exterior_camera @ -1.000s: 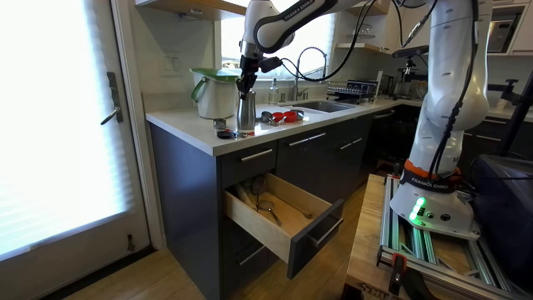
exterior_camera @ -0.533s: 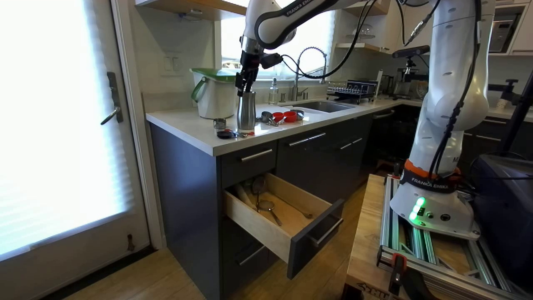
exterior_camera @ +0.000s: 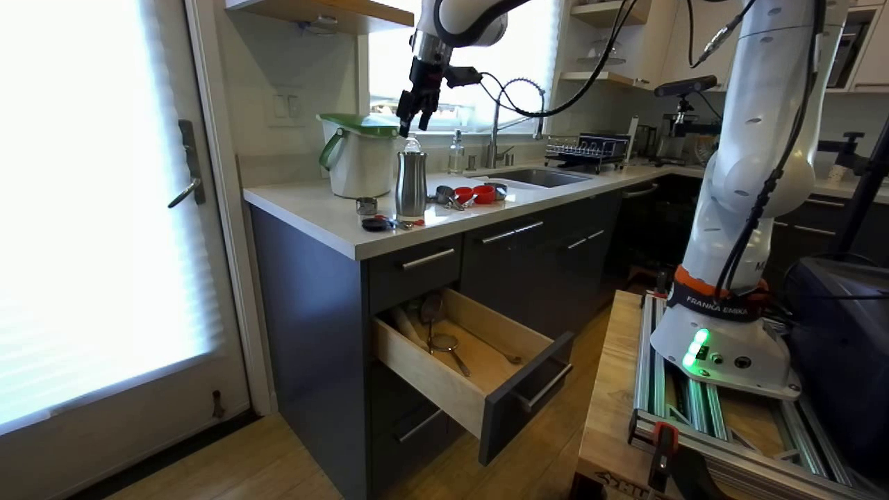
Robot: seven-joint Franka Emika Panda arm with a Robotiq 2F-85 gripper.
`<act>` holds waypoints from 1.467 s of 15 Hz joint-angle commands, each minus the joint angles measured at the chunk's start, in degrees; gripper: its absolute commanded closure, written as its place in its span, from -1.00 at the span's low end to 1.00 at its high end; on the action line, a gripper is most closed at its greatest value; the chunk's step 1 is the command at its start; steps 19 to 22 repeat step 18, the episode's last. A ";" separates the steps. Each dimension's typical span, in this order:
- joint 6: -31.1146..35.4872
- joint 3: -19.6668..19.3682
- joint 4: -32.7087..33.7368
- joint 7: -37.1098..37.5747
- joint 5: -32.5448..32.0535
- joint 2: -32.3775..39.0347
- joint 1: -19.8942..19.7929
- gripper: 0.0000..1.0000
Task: Put the silver tin in an upright position
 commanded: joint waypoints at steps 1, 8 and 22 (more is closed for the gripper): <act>-7.51 -0.29 -3.28 -3.67 6.36 -6.53 -0.35 -0.98; -22.43 -3.46 -11.31 -12.16 10.27 -22.43 -0.76 -1.00; -23.26 -5.82 -16.59 -15.22 8.81 -27.89 -0.32 -1.00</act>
